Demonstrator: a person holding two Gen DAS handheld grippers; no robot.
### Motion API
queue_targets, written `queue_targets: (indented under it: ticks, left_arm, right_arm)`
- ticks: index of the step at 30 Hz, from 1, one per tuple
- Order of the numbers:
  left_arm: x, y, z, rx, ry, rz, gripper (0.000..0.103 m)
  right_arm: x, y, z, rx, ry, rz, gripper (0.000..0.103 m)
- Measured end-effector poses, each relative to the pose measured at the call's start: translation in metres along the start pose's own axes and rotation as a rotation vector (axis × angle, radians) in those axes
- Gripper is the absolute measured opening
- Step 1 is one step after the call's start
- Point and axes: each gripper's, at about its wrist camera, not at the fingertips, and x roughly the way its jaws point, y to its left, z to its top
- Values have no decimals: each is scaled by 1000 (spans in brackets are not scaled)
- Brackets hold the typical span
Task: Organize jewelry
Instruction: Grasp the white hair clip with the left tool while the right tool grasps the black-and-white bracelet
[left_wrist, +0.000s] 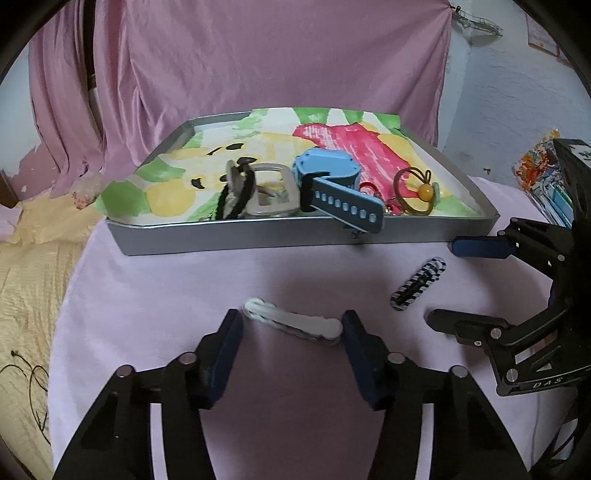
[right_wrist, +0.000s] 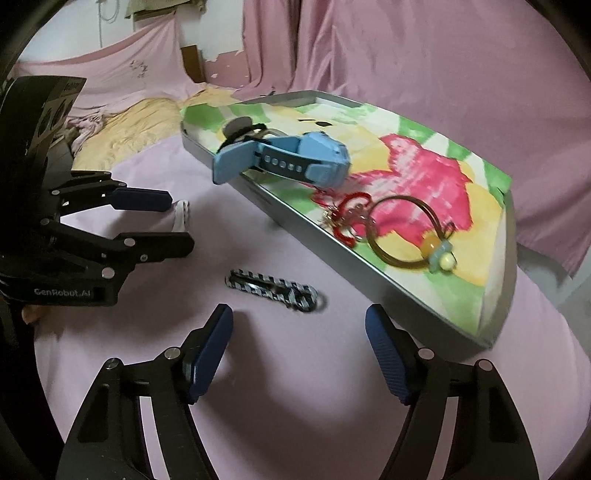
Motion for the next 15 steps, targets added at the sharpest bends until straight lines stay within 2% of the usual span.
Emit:
queue_targets:
  ticks: [6,9,11,15]
  left_arm:
    - [-4,13,-3,-9,-3,4,31]
    - [-5,20,-4,-16,-4,3,24]
    - [-6,23,-5,-21,-4,4,19]
    - [-7,27,-6,-23,-9,3,13]
  right_arm:
    - [3,7,9,-37,-2,14,65]
    - [5,11,13,-47,-5,31,55]
    - [6,13,15,-48,-8,49,44]
    - [3,17,13,-40,-9,41,39]
